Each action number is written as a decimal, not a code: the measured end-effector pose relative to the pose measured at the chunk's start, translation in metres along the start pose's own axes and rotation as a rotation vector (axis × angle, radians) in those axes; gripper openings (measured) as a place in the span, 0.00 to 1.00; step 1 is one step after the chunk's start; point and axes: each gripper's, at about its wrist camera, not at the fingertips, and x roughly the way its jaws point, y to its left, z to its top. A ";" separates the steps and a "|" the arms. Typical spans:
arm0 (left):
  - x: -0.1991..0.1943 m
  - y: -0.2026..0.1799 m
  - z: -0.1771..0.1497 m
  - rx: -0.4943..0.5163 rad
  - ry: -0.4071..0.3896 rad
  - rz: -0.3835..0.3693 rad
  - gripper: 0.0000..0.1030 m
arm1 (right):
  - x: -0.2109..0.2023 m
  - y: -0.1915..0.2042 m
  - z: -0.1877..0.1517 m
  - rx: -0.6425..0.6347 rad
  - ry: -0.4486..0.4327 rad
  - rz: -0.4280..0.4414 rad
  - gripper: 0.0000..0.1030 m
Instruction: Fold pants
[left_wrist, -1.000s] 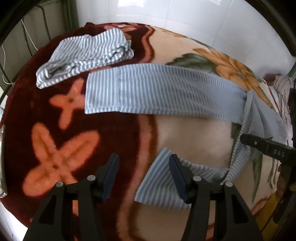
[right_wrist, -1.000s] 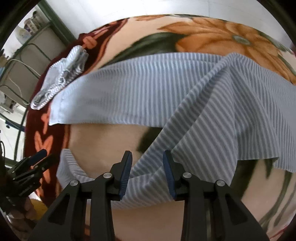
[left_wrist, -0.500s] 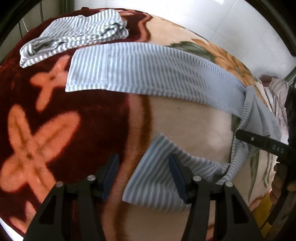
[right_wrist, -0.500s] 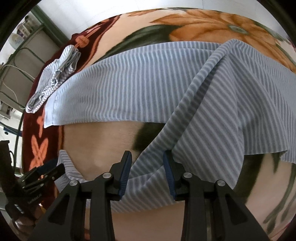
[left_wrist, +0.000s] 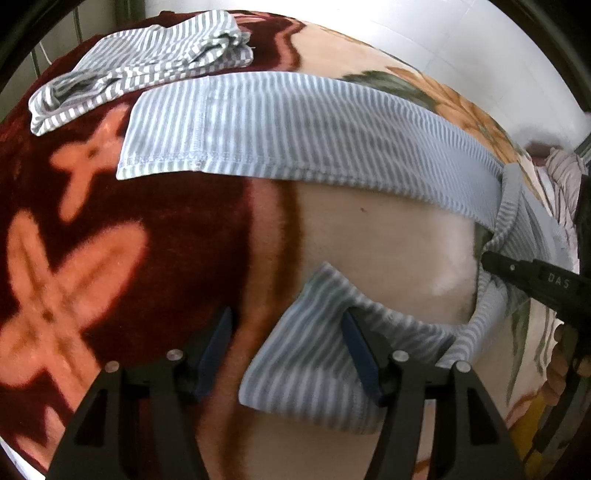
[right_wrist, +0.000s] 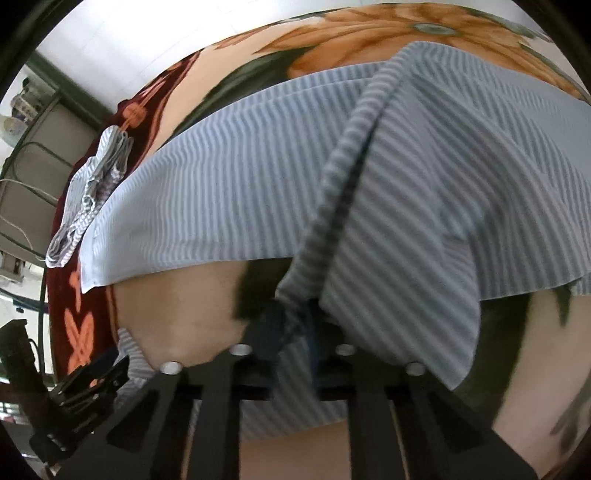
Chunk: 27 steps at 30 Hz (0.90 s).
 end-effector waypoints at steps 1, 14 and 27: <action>0.000 -0.003 0.000 0.012 -0.003 0.008 0.63 | -0.001 -0.001 -0.001 -0.007 -0.006 0.009 0.08; -0.016 -0.005 -0.003 0.051 -0.089 -0.035 0.07 | -0.026 -0.004 -0.005 -0.005 -0.076 0.142 0.05; -0.091 0.045 0.009 -0.148 -0.327 0.035 0.04 | -0.057 0.031 0.015 -0.111 -0.168 0.236 0.05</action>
